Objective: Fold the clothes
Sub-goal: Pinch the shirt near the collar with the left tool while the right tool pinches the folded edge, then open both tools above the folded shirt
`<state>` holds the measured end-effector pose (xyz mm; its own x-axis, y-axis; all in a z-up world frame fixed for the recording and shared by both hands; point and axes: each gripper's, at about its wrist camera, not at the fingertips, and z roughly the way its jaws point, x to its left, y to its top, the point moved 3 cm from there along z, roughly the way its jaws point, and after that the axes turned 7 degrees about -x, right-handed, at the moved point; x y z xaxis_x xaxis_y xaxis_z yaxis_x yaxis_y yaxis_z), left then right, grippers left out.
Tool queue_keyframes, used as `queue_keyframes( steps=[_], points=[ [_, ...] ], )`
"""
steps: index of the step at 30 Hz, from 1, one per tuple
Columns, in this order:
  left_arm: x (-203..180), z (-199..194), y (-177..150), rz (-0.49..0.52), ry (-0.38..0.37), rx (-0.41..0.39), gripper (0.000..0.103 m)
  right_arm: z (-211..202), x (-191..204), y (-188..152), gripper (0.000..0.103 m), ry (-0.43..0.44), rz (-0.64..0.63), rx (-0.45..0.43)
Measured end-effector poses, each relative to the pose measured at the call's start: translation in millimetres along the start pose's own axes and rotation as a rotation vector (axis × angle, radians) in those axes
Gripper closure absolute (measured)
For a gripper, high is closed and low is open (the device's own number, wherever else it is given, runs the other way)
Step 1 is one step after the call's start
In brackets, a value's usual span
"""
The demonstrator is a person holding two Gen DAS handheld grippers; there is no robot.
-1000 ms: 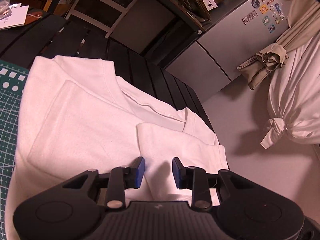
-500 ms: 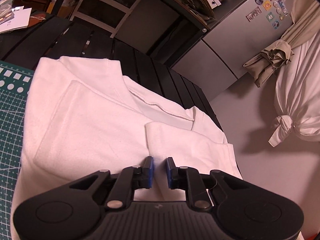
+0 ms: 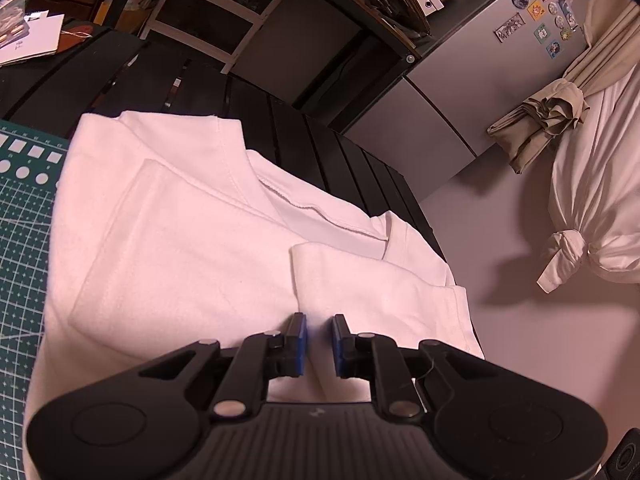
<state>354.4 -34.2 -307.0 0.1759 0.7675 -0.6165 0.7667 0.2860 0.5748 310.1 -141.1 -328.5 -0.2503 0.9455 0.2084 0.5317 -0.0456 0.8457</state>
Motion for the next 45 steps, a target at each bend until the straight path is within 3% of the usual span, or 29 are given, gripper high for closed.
queue_keyframes(
  steps=[10,15,22,25,36,45],
  points=[
    [-2.3,1.6,0.3,0.017,0.014,0.002,0.09,-17.6,7.0,-3.7,0.103,0.001,-0.039,-0.006],
    [-2.0,2.0,0.7,0.016,0.016,0.004,0.09,-7.3,-4.0,0.5,0.101,-0.008,0.02,-0.001],
    [-1.3,1.9,1.5,0.019,0.012,0.004,0.09,5.1,-2.1,4.5,0.091,0.021,-0.002,0.029],
    [-0.9,1.9,1.2,0.021,0.011,0.002,0.09,9.3,-1.1,3.9,0.099,0.007,-0.015,0.036],
    [-2.1,3.6,-0.3,0.042,0.033,-0.003,0.095,-14.8,13.2,-8.8,0.103,-0.024,-0.119,0.002],
    [0.6,4.0,2.1,0.005,0.031,0.009,0.095,-17.6,0.0,-2.3,0.098,-0.033,-0.022,-0.039]
  ],
)
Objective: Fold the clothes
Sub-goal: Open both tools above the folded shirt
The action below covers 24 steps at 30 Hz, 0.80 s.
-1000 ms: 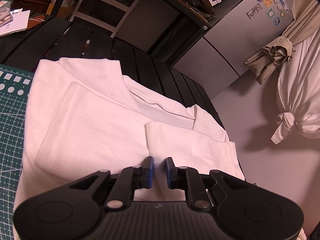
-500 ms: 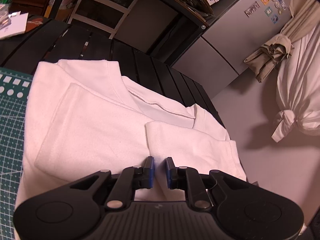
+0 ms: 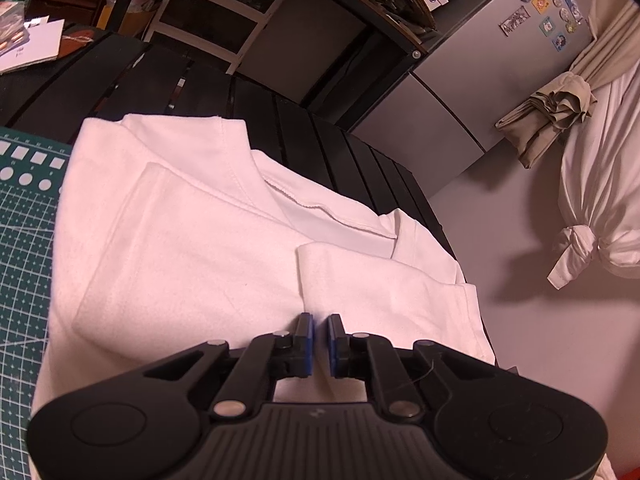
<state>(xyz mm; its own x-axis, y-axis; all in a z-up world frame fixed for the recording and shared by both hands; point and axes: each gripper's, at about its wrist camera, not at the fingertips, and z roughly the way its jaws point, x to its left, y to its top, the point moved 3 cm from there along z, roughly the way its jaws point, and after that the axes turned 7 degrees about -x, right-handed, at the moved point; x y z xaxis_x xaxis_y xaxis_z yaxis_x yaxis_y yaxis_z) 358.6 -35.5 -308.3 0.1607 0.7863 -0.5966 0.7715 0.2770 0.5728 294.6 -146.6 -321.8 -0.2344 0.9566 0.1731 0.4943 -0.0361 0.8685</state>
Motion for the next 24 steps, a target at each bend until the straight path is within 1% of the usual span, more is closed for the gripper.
queue_keyframes(
  steps=[3,4,7,9,12,13,15,16,17,19,20,21,22,23,24],
  points=[
    [-1.4,-0.1,-0.2,0.009,0.005,-0.001,0.094,18.9,-11.2,1.5,0.098,0.038,0.1,0.035],
    [-1.4,-0.1,-0.1,0.01,0.005,-0.001,0.094,21.7,-11.2,0.8,0.098,0.047,0.106,0.043],
    [-0.4,0.1,0.0,0.01,0.002,-0.001,0.095,20.9,-6.7,-3.2,0.103,0.056,0.083,0.061],
    [-0.1,0.2,-0.2,0.012,0.0,-0.002,0.095,17.9,-4.7,-7.5,0.103,0.06,0.084,0.084],
    [0.8,-0.2,0.2,0.002,-0.001,0.001,0.094,9.6,-2.0,-14.7,0.103,0.067,0.104,0.089],
    [1.8,-1.4,1.8,-0.016,-0.006,0.007,0.095,6.1,-1.5,-14.4,0.103,0.072,0.111,0.081],
    [5.3,-6.6,7.0,-0.069,-0.019,0.004,0.088,-1.5,-2.4,-10.9,0.099,0.09,0.137,0.032],
    [6.7,-8.9,10.0,-0.086,-0.024,-0.006,0.081,-5.0,-4.3,-6.2,0.097,0.1,0.147,-0.013],
    [10.1,-13.5,16.6,-0.118,-0.034,-0.03,0.076,-8.4,-6.2,-1.5,0.092,0.11,0.157,-0.057],
    [15.8,-16.3,29.4,-0.171,-0.051,-0.056,0.075,-7.1,-10.0,5.7,0.084,0.115,0.174,-0.102],
    [17.1,-12.2,33.9,-0.183,-0.053,-0.046,0.075,-1.6,-12.4,9.7,0.084,0.111,0.192,-0.113],
    [18.3,-8.2,38.3,-0.196,-0.056,-0.035,0.075,1.8,-13.0,10.3,0.084,0.109,0.2,-0.112],
    [18.5,-3.6,40.2,-0.201,-0.055,-0.022,0.075,10.5,-14.6,8.9,0.084,0.1,0.215,-0.084],
    [19.2,8.4,43.2,-0.204,-0.037,0.016,0.075,19.2,-16.1,7.3,0.084,0.092,0.231,-0.056],
    [19.1,13.5,43.0,-0.202,-0.026,0.028,0.075,26.1,-16.7,3.5,0.083,0.087,0.246,-0.016]
  ],
)
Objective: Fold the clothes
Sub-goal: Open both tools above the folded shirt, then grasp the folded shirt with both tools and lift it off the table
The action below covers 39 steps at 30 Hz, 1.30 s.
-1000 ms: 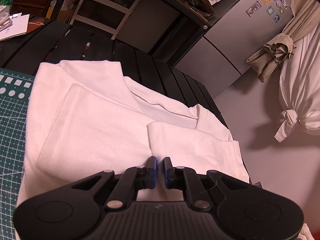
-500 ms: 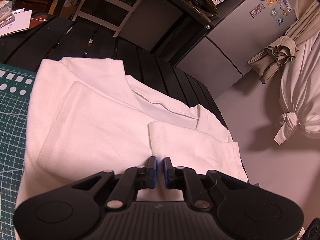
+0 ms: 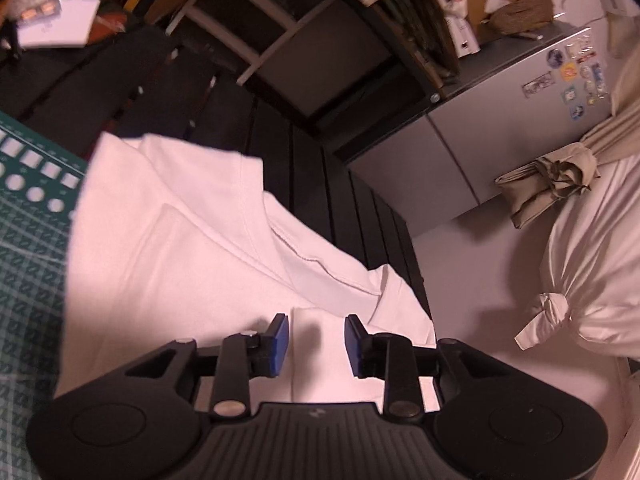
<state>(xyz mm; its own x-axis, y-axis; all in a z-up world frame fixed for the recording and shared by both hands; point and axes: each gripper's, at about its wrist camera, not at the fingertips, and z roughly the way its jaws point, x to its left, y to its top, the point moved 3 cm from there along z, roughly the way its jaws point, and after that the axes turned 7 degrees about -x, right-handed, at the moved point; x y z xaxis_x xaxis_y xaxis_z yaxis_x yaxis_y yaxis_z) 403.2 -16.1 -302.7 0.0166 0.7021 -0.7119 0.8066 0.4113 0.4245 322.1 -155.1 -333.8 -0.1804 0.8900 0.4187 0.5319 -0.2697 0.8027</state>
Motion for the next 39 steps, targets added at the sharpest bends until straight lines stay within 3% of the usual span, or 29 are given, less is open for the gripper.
queue_keyframes(
  steps=[1,3,4,6,10,12,14,15,18,20,21,23,24,25,26,28,32,36,39],
  points=[
    [-0.1,5.2,0.0,0.003,0.012,0.01,0.077,4.8,-2.4,-5.2,0.083,-0.01,0.023,0.033],
    [-5.4,13.1,0.4,0.058,0.034,-0.006,0.083,1.8,-3.8,-11.0,0.083,-0.005,0.043,0.018],
    [-7.7,15.0,0.6,0.083,0.051,-0.013,0.092,0.2,-4.0,-13.2,0.084,-0.004,0.049,0.017],
    [-14.7,18.8,3.2,0.163,0.099,-0.047,0.094,-0.2,-4.1,-14.6,0.084,-0.004,0.053,0.015],
    [-18.3,8.2,12.2,0.199,0.146,-0.122,0.093,-9.4,-1.5,-12.9,0.083,0.008,0.06,0.037],
    [-18.3,-21.3,22.2,0.152,0.079,-0.156,0.09,-27.6,-2.5,-6.6,0.079,0.059,0.097,0.041],
    [-20.1,-50.7,22.8,0.153,0.004,-0.145,0.062,-82.1,-11.8,6.4,0.056,0.14,0.113,-0.04],
    [-20.9,-70.7,19.2,0.17,-0.035,-0.131,0.059,-106.3,-16.6,8.0,0.052,0.167,0.114,-0.069],
    [-16.1,-128.6,-4.2,0.227,-0.085,-0.074,0.058,-159.7,-37.6,8.3,0.044,0.214,0.16,-0.102],
    [0.1,-164.1,-23.3,0.223,-0.109,-0.025,0.056,-218.3,-65.9,-5.0,0.034,0.232,0.267,-0.104],
    [11.7,-185.5,-36.0,0.2,-0.123,0.0,0.054,-235.0,-75.5,-13.3,0.033,0.22,0.308,-0.093],
    [34.8,-216.0,-57.0,0.139,-0.126,0.037,0.036,-256.2,-89.4,-31.4,0.032,0.179,0.394,-0.053],
    [49.0,-235.3,-71.1,0.098,-0.124,0.059,0.035,-272.8,-100.2,-46.8,0.032,0.146,0.465,-0.02],
    [61.5,-245.9,-80.8,0.069,-0.118,0.074,0.034,-275.2,-102.1,-49.9,0.032,0.147,0.485,-0.014],
    [74.1,-256.3,-90.6,0.04,-0.113,0.089,0.034,-286.6,-113.2,-69.3,0.032,0.16,0.581,0.01],
    [108.9,-265.5,-111.7,-0.082,-0.113,0.129,0.034,-297.5,-133.5,-103.1,0.032,0.173,0.769,0.031],
    [172.6,-277.8,-150.4,-0.297,-0.104,0.198,0.034,-303.6,-164.1,-160.8,0.032,0.174,1.029,0.055],
    [203.1,-266.3,-170.5,-0.401,-0.099,0.215,0.034,-301.6,-174.6,-188.1,0.032,0.154,1.078,0.081],
    [207.3,-258.3,-176.0,-0.458,-0.182,0.207,0.034,-294.3,-180.1,-204.3,0.032,0.175,1.13,0.079]
  ],
)
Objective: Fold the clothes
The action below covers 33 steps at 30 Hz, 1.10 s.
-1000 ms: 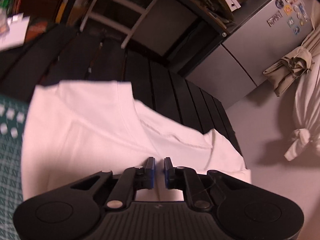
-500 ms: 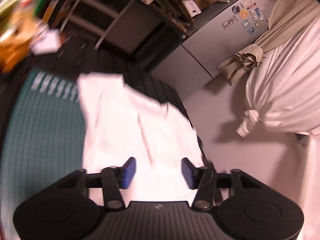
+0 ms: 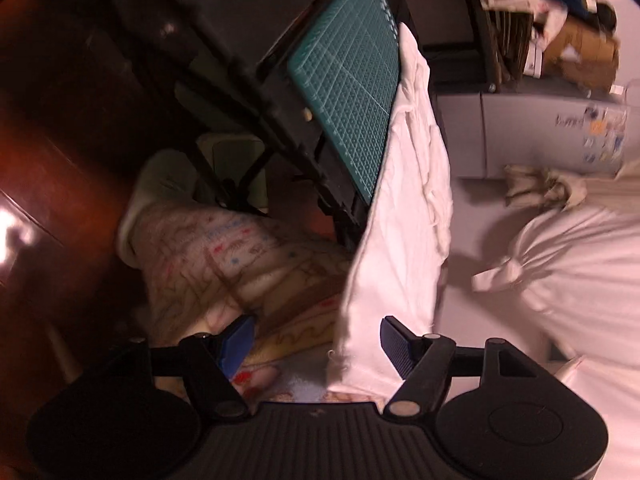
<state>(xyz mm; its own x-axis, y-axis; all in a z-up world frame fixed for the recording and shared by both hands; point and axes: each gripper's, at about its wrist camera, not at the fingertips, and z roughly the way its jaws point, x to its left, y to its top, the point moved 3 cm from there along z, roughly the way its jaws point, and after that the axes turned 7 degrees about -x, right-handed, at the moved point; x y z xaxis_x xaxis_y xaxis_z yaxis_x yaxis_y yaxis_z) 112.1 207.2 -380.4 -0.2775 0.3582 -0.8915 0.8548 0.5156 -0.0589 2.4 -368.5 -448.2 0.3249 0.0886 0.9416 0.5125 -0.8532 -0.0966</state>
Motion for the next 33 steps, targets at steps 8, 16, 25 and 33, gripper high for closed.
queue_keyframes(
  steps=[8,16,25,33],
  points=[
    [5.8,33.1,0.6,-0.106,-0.14,0.036,0.034,2.2,-25.1,-6.5,0.032,0.169,0.2,-0.026],
    [-3.4,30.0,-3.0,-0.044,-0.166,0.055,0.068,12.2,-13.1,-12.1,0.056,0.263,0.227,-0.025],
    [-21.3,17.1,-6.8,0.026,-0.107,0.028,0.099,-0.9,18.7,-7.8,0.097,0.235,0.073,-0.074],
    [-63.7,-26.5,-6.7,0.067,-0.118,-0.061,0.1,-40.7,88.6,-7.7,0.098,0.229,-0.13,-0.147]
  ],
)
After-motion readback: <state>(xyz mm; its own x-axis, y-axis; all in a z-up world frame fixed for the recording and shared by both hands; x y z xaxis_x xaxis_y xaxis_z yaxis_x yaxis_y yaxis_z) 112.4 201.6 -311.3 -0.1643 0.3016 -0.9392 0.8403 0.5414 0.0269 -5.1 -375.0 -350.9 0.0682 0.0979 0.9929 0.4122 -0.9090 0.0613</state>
